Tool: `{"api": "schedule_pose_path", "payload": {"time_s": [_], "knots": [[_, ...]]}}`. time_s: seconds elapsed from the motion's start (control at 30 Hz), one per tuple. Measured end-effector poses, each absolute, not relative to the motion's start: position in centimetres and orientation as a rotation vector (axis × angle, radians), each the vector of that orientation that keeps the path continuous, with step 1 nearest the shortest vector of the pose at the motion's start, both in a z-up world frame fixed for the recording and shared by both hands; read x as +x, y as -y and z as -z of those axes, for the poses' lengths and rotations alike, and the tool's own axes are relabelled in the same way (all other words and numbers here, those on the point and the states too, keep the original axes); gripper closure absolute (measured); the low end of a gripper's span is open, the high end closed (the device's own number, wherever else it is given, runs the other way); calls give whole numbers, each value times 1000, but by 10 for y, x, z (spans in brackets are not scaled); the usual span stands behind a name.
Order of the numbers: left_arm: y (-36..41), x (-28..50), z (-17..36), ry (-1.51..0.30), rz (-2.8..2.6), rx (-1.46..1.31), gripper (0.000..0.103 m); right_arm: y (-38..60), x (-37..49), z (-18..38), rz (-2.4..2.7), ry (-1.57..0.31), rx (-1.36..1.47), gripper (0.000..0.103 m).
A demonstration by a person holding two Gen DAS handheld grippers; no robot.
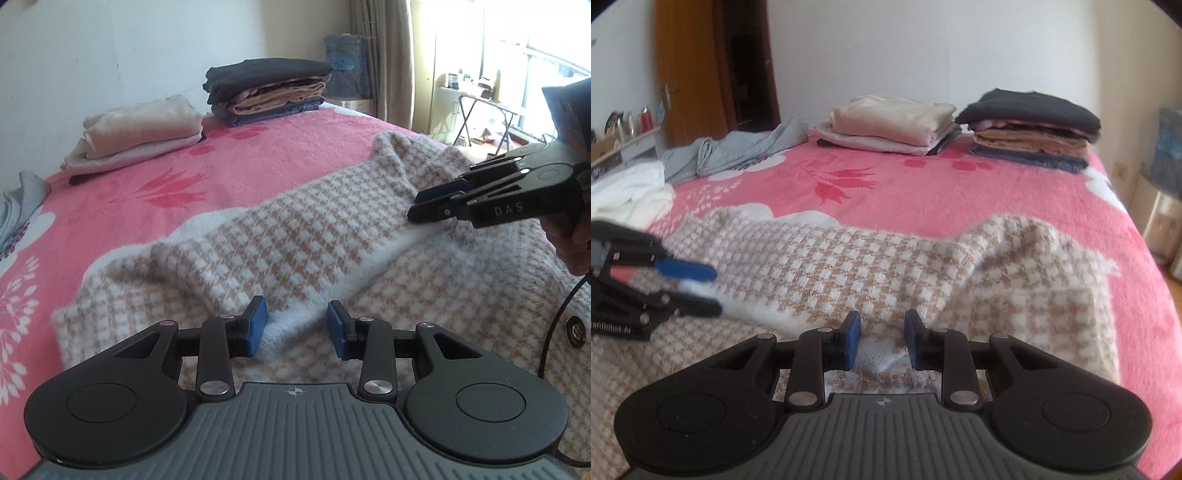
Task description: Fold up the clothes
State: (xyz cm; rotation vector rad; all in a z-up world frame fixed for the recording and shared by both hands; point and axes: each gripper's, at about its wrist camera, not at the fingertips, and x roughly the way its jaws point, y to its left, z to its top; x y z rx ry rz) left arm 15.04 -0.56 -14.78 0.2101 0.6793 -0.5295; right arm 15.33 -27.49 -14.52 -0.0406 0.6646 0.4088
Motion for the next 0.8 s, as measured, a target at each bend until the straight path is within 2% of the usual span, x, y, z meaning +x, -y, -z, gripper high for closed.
{"api": "schedule_pose_path", "payload": {"time_s": [0.3, 0.37, 0.57, 0.8], "knots": [[-3, 144, 130, -730, 444, 37, 65, 267, 156, 134, -323, -728, 11, 75], [-5, 131, 122, -739, 435, 23, 59, 269, 146, 122, -289, -744, 22, 75], [-3, 75, 110, -764, 478, 22, 56, 283, 91, 98, -288, -785, 47, 75], [15, 14, 114, -903, 508, -9, 56, 277, 41, 94, -286, -811, -14, 75]]}}
